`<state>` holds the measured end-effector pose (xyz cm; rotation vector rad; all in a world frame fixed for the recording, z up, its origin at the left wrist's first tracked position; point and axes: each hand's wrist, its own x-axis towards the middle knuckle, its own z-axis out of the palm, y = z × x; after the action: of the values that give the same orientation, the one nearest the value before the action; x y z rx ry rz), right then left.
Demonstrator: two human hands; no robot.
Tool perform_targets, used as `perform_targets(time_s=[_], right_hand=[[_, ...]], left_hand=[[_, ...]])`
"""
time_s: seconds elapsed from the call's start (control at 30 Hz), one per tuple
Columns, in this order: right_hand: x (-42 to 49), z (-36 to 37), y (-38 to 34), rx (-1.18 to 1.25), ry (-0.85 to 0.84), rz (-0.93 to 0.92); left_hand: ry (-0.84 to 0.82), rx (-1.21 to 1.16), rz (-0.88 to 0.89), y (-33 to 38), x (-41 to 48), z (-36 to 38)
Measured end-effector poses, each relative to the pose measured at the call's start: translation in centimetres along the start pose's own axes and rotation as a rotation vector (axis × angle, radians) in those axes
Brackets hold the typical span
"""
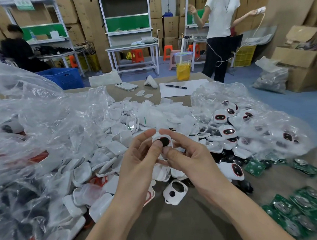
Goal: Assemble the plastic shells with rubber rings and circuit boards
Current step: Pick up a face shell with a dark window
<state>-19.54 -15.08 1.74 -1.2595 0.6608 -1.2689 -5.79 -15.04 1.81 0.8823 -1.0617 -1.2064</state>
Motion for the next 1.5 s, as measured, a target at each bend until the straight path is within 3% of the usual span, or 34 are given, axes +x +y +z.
perform_targets(time_s=[0.23, 0.6, 0.7, 0.9, 1.07, 1.2, 1.33, 1.5], right_hand=[[0.0, 0.0, -0.1, -0.016, 0.003, 0.0], [0.1, -0.6, -0.6, -0.238, 0.06, -0.057], [0.2, -1.1, -0.6, -0.271, 0.091, -0.055], [1.1, -3.5, -1.7, -0.207, 0.395, -0.136], [1.3, -5.5, -2.1, 0.0, 0.63, -0.157], [1.5, -5.4, -1.8, -0.002, 0.641, -0.121], [1.6, -4.8, -1.3, -0.057, 0.588, -0.089], [1.6, -4.5, -1.0, -0.091, 0.569, -0.063]], left_hand=[[-0.02, 0.066, 0.042, 0.0, -0.2, -0.1], [0.158, 0.576, 0.285, 0.3, -1.1, 0.2], [0.123, 0.67, 0.356, 0.5, -1.2, 0.1], [0.027, 0.734, 0.297, 0.7, -1.5, -0.3], [-0.177, 1.29, 0.512, 1.4, -2.2, -0.4], [-0.196, 1.311, 0.328, 3.2, -1.7, -3.0], [-0.307, 1.505, 0.221, 3.1, -2.6, -4.5], [-0.219, 1.795, 0.263, 2.0, -3.6, -2.8]])
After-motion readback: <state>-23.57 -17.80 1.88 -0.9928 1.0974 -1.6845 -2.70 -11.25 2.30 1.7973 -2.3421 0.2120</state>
